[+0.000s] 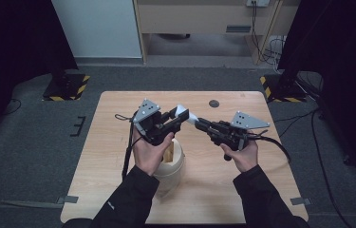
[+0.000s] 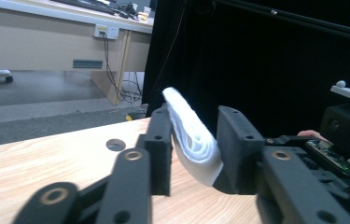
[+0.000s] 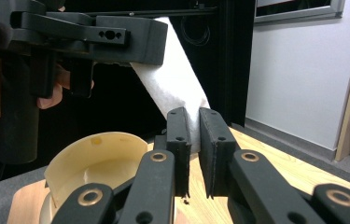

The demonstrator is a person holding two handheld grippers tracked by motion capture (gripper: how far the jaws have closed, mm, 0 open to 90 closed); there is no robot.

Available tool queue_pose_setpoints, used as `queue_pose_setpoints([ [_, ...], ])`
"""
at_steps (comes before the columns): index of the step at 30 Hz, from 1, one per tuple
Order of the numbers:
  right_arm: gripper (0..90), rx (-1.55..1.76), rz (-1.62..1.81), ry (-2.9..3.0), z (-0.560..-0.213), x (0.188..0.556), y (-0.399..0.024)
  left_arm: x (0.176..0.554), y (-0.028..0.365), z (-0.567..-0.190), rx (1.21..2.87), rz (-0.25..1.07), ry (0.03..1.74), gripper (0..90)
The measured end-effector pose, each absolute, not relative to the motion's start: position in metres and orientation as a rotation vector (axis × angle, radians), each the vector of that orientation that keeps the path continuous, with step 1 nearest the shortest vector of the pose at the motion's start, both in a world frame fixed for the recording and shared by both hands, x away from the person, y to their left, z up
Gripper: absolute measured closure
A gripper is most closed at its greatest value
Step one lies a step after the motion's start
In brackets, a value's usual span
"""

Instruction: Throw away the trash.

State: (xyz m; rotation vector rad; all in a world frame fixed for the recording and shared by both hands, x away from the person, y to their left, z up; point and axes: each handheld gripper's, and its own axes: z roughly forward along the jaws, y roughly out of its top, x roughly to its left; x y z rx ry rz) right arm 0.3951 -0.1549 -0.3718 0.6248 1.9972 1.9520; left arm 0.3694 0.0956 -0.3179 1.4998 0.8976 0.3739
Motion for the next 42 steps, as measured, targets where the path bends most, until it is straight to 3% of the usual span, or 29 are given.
queue_pose_setpoints([
  [8,81.3,0.614,1.953,2.005,-0.372,0.395,-0.154,0.368,0.095,-0.317,1.498,0.346,0.871,81.9],
  [13,70.3,0.615,1.971,1.994,-0.37,0.395,-0.157,0.368,0.098,-0.314,1.473,0.326,0.845,82.8],
  [14,63.3,0.632,1.989,1.972,-0.367,0.396,-0.16,0.367,0.1,-0.313,1.465,0.331,0.837,82.8],
  [15,63.3,0.632,1.989,1.972,-0.367,0.396,-0.16,0.367,0.1,-0.313,1.465,0.331,0.837,82.8],
  [16,57.1,0.647,2.0,1.944,-0.364,0.396,-0.163,0.366,0.101,-0.312,1.462,0.337,0.834,82.8],
  [19,49.2,0.663,1.986,1.92,-0.361,0.398,-0.168,0.364,0.109,-0.309,1.453,0.354,0.826,82.7],
  [28,42.0,0.762,1.861,1.882,-0.372,0.409,-0.185,0.357,0.131,-0.301,1.425,0.405,0.819,82.4],
  [42,32.7,0.924,1.572,1.972,-0.419,0.428,-0.209,0.336,0.198,-0.309,1.366,0.476,0.901,82.1],
])
